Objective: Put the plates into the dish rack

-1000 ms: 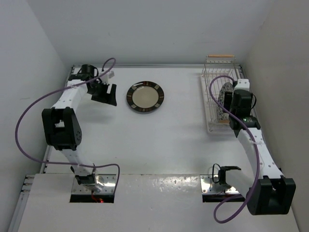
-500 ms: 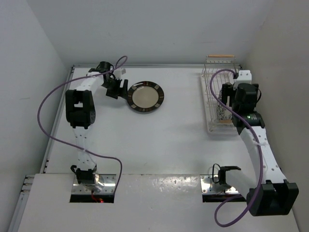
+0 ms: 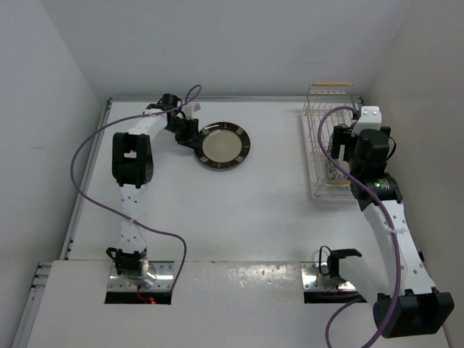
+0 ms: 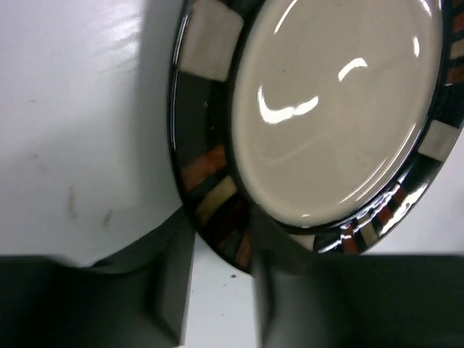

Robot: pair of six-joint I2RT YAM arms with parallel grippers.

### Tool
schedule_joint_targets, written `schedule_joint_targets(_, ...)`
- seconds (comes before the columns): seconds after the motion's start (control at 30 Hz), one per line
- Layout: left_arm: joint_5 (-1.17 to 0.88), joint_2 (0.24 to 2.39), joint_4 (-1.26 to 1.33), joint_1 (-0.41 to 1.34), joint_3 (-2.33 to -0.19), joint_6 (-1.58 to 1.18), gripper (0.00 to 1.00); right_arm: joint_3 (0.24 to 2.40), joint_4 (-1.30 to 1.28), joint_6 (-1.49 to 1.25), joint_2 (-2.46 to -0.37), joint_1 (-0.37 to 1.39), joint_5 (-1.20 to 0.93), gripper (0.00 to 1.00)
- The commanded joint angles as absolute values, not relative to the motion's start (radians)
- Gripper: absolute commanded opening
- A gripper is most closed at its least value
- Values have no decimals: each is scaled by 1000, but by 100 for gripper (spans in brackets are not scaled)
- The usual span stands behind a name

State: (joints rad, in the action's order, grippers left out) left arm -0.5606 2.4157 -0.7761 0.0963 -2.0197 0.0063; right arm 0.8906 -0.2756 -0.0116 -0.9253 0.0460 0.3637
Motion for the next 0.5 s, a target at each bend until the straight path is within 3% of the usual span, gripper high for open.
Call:
schedule_joint_targets(0.0,-613,2493,-795,140,-2006,3,31,907,-271,-52,-914,64,357,89)
schedule_joint_targets(0.1,-614,2465,-795,149,-1973,12,0,917,-293,-75,-920,93,335,89)
schedule_joint_targets(0.3,-681,2283,-819,149,-1893,171,0,914,-356,-97,-974,167,7,89)
schedule_joint_targets(0.33,-690,2245,-840,159,-1884,208,0,910,-354,-109,-982,179,-156,89)
schedule_joint_targets(0.47,-732,2028,-882,207,-1795,400,0,832,-243,-211,-1090,276,-350,87)
